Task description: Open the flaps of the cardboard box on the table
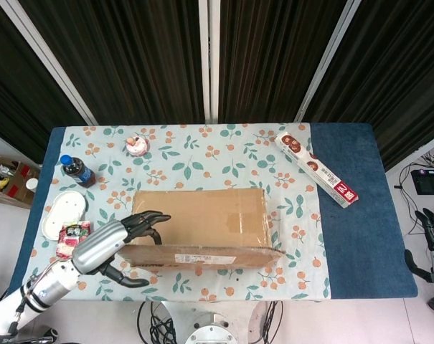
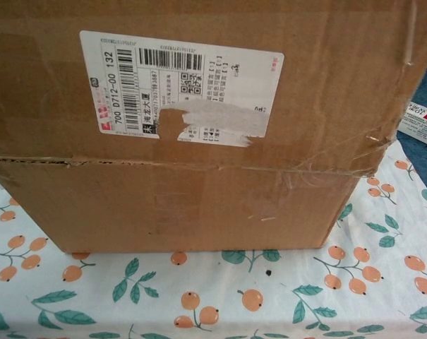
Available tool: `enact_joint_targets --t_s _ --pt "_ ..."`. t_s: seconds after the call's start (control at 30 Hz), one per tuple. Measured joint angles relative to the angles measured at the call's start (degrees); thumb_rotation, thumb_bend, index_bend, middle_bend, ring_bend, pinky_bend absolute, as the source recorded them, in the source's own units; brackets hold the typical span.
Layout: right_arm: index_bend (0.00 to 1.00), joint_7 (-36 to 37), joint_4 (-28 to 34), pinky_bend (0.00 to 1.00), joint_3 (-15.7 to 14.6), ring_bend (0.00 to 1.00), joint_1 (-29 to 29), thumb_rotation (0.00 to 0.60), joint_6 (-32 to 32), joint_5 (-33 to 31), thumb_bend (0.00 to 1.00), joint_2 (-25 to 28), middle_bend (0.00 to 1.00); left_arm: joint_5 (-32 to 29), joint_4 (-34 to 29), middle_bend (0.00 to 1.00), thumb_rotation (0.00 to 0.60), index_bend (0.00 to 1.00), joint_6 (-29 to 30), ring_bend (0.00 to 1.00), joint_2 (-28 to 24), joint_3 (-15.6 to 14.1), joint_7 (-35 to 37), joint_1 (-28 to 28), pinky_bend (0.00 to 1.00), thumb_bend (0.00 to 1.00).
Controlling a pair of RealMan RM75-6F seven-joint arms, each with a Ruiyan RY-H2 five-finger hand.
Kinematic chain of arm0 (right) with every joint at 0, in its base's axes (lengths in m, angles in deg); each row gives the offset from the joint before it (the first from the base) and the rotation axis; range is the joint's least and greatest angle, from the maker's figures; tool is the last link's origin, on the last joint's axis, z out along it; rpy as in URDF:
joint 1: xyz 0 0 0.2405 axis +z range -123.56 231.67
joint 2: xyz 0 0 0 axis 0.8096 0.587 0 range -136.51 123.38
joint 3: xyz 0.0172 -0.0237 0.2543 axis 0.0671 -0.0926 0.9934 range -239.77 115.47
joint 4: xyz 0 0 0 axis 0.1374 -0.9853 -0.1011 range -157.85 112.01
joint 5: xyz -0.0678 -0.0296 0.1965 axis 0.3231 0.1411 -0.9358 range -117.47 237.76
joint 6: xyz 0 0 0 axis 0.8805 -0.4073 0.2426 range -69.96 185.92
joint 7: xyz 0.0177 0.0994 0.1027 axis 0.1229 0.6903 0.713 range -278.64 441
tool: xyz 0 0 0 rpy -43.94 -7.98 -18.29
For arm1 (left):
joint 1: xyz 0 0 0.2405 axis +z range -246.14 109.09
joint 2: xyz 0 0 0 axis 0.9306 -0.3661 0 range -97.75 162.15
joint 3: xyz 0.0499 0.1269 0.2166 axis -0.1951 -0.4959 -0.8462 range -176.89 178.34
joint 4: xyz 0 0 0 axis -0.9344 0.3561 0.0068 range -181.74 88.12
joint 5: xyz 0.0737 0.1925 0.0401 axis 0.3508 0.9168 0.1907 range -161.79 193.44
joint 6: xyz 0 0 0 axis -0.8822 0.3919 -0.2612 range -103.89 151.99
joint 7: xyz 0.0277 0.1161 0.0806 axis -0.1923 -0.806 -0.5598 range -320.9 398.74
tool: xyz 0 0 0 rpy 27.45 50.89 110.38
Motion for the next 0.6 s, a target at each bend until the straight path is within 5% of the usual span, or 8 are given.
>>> enact_joint_targets --t_s 0.27,0.43,0.6 --pt "0.0 0.47 0.29 0.0 -0.39 0.0 0.03 0.6 0.09 0.7 0.34 0.16 0.0 8.21 1.6 0.5 0.217 0.01 5.3 0.14 -3.12 -5.4 11.08 0.74 0.17 0.04" --pt "0.0 0.06 0.86 0.0 -0.33 0.0 0.17 0.6 -0.24 1.1 0.34 0.33 0.0 6.81 3.09 0.37 0.217 0.01 6.04 0.14 -2.83 -5.79 10.88 0.96 0.17 0.04" --pt "0.0 -0.66 1.69 0.0 0.4 0.0 0.36 0.6 -0.7 0.75 0.34 1.32 0.0 2.49 4.0 0.2 0.375 0.01 6.23 0.12 -1.58 -4.88 4.77 2.02 0.17 0.07"
